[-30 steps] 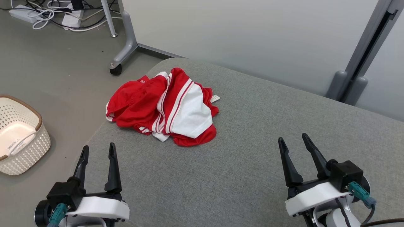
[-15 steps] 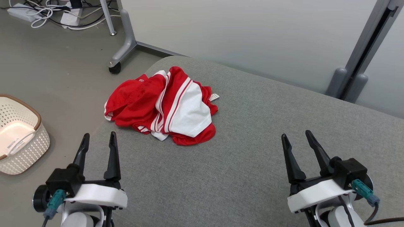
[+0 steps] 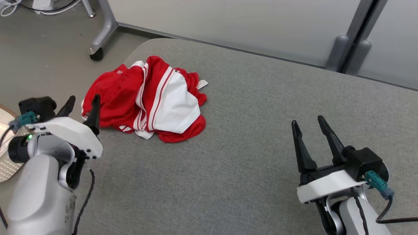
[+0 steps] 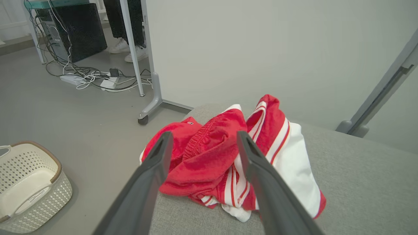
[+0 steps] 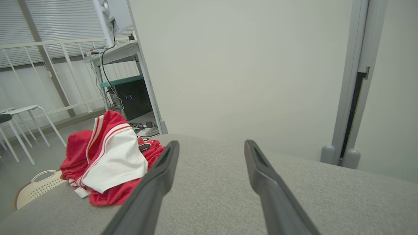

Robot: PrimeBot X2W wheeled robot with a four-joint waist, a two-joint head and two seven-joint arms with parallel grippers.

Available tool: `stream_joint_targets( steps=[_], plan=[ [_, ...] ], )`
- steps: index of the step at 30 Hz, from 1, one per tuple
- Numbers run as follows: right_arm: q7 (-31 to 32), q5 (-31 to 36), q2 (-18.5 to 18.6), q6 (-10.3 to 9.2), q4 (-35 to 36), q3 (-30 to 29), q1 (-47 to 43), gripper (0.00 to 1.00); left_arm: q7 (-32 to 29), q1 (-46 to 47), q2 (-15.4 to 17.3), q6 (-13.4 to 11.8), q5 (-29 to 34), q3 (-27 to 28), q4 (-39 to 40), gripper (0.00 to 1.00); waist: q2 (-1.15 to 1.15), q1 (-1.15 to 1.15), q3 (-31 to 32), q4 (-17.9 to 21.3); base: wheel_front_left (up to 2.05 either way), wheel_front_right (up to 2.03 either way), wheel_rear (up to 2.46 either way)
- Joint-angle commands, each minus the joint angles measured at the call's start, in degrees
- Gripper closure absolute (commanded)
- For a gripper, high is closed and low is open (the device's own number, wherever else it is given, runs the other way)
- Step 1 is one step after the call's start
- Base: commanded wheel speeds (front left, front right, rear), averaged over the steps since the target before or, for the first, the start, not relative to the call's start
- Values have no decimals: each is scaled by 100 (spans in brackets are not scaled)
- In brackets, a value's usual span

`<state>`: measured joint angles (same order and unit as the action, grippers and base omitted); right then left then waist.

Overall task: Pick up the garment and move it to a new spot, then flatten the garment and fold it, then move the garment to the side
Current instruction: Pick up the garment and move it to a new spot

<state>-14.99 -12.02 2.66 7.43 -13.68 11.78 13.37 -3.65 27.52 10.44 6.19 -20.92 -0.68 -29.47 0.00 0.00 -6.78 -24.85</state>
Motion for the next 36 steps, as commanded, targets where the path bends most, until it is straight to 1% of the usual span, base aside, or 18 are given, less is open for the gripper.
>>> stream_joint_targets(
  steps=[1,3,6,8,13,16,20,22,25,26,27,28,29,32,36],
  plan=[
    [-30,37,43,11,13,11,80,0,-170,251,78,51,-117,-21,-139,0,0,0,-168,179,0,0,0],
    [-30,59,50,11,14,42,170,0,-567,562,168,96,-350,-82,-413,0,0,0,-289,315,0,0,0],
    [-30,64,62,11,37,69,285,0,-1065,1008,395,138,-665,-227,-702,0,0,0,-471,519,0,0,0],
    [-30,78,69,11,46,104,361,0,-1378,1235,523,134,-948,-426,-789,0,0,0,-588,666,0,0,0],
    [-30,47,73,11,111,150,549,0,-2157,1558,1027,125,-1614,-1006,-840,0,0,0,-869,1038,0,0,0],
    [-30,30,69,11,135,151,645,0,-2305,1740,1310,126,-1806,-1218,-935,0,0,0,-1023,1219,0,0,0],
    [-30,1,61,11,164,192,764,0,-2503,1911,1480,126,-2087,-1435,-1187,0,0,0,-1206,1459,0,0,0],
    [-30,7,61,11,180,196,817,0,-2592,2010,1615,126,-2173,-1510,-1363,0,0,0,-1288,1554,0,0,0],
    [-30,4,54,11,206,221,877,0,-2697,2097,1697,126,-2244,-1629,-1669,0,0,0,-1369,1669,0,0,0],
    [-30,4,53,11,208,218,879,0,-2697,2140,1706,126,-2264,-1664,-1749,6,0,0,-1382,1696,0,0,0],
    [-30,4,52,11,206,217,883,0,-2698,2170,1718,126,-2274,-1704,-1809,51,0,0,-1387,1715,0,0,0],
    [-30,3,54,11,210,209,880,0,-2688,2194,1734,126,-2290,-1750,-1859,90,0,0,-1385,1730,0,0,0],
    [-30,1,52,11,209,204,872,0,-2663,2218,1749,126,-2315,-1804,-1881,100,0,0,-1380,1742,0,0,0],
    [-30,-8,48,11,189,204,839,0,-2626,2221,1783,126,-2369,-1933,-1896,100,0,0,-1330,1755,0,0,0],
    [-30,-43,40,11,106,206,708,0,-2425,2204,1942,127,-2410,-2257,-1888,100,0,0,-1064,1745,0,0,0]
  ],
)
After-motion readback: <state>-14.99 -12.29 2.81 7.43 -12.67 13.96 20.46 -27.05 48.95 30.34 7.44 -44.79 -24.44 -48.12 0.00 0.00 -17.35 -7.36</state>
